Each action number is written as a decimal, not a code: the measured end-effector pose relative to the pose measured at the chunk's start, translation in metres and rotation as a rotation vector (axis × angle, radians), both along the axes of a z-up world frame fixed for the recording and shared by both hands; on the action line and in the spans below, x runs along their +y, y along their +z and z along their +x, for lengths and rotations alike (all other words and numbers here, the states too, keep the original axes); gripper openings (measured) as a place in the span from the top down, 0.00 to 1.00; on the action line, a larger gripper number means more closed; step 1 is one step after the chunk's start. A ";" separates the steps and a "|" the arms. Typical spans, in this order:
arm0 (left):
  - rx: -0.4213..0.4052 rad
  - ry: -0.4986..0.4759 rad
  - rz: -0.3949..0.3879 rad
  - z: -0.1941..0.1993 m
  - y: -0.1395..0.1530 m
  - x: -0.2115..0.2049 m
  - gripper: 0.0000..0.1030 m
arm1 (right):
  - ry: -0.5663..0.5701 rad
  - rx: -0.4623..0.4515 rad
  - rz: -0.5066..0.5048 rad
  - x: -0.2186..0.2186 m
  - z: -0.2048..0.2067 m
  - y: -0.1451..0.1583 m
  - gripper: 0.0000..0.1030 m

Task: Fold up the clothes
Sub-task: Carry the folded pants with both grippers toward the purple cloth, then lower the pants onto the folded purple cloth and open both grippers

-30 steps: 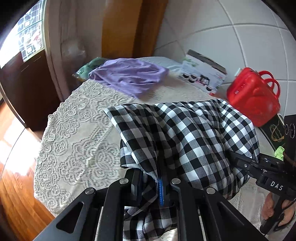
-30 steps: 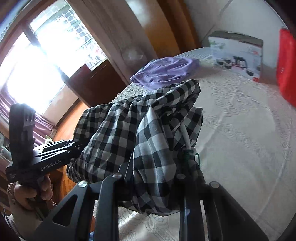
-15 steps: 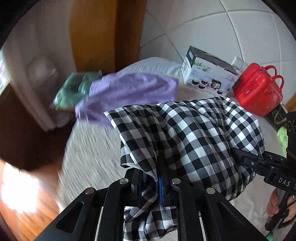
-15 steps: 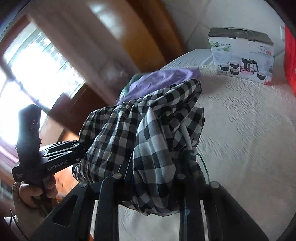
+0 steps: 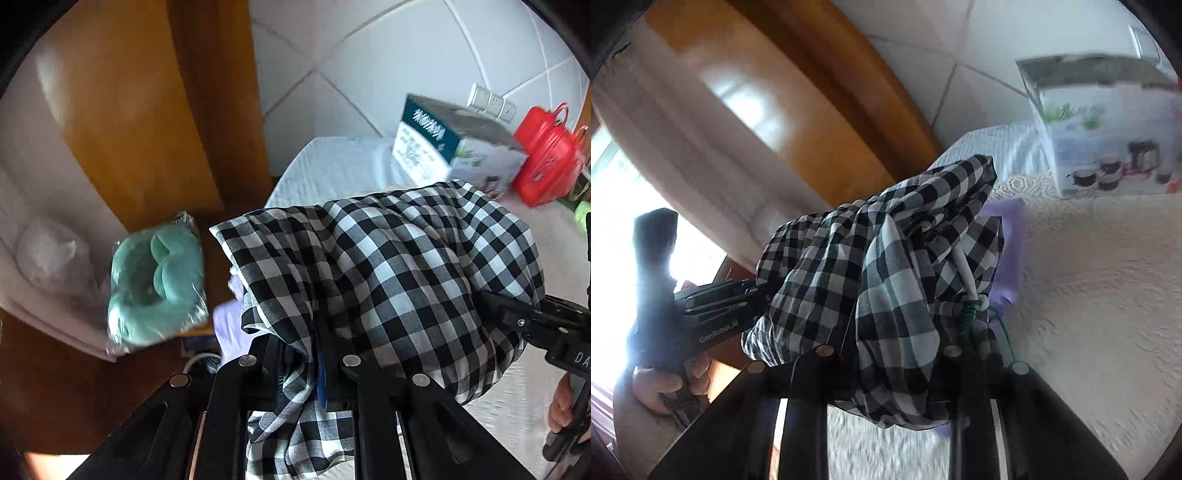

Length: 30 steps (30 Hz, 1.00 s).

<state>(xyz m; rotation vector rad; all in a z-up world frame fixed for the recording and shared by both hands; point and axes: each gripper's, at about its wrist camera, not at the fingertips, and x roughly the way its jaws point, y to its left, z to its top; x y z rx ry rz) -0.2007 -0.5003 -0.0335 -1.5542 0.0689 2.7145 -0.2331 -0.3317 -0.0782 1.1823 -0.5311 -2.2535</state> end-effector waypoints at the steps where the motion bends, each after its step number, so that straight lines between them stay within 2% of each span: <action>1: -0.007 -0.008 -0.008 -0.008 -0.009 -0.006 0.87 | -0.006 -0.018 -0.012 -0.002 -0.007 -0.008 0.76; 5: -0.042 -0.011 -0.035 -0.029 -0.045 -0.024 0.84 | -0.037 -0.084 -0.026 -0.008 -0.025 -0.048 0.68; 6: -0.042 -0.012 -0.037 -0.030 -0.051 -0.026 0.80 | -0.050 -0.092 -0.031 -0.008 -0.027 -0.053 0.57; 7: -0.031 -0.010 -0.051 -0.031 -0.055 -0.027 0.70 | -0.069 -0.097 -0.024 -0.007 -0.028 -0.057 0.43; 8: -0.025 -0.006 -0.067 -0.029 -0.056 -0.028 0.63 | -0.087 -0.103 -0.008 -0.006 -0.029 -0.060 0.37; 9: -0.017 0.003 -0.097 -0.029 -0.056 -0.027 0.46 | -0.102 -0.114 0.005 -0.005 -0.032 -0.063 0.33; 10: -0.005 0.025 -0.129 -0.029 -0.055 -0.030 0.30 | -0.103 -0.124 0.008 -0.005 -0.034 -0.065 0.33; 12: 0.008 0.055 -0.116 -0.026 -0.051 -0.038 0.19 | -0.096 -0.127 0.033 -0.007 -0.034 -0.060 0.31; 14: 0.015 0.073 -0.044 -0.017 -0.043 -0.047 0.18 | -0.096 -0.130 0.063 -0.009 -0.034 -0.054 0.30; 18: 0.047 0.077 0.034 0.009 -0.021 -0.045 0.13 | -0.104 -0.140 0.102 -0.008 -0.026 -0.040 0.22; 21: 0.054 0.054 0.125 0.034 -0.008 -0.028 0.13 | -0.099 -0.116 0.169 -0.008 -0.009 -0.027 0.00; 22: 0.041 0.044 0.127 0.038 -0.006 -0.022 0.12 | -0.096 -0.094 0.192 -0.008 -0.002 -0.021 0.00; 24: 0.005 0.066 0.061 0.047 -0.005 -0.007 0.12 | -0.095 -0.055 0.225 -0.007 0.010 -0.012 0.00; 25: 0.016 0.099 0.000 0.054 -0.003 0.001 0.12 | -0.096 -0.048 0.246 -0.006 0.017 -0.008 0.00; 27: 0.045 0.119 -0.052 0.064 0.000 0.014 0.12 | -0.109 -0.034 0.281 -0.001 0.031 0.000 0.00; 30: 0.048 0.126 -0.050 0.075 0.003 0.028 0.12 | -0.113 -0.035 0.303 0.006 0.046 0.004 0.00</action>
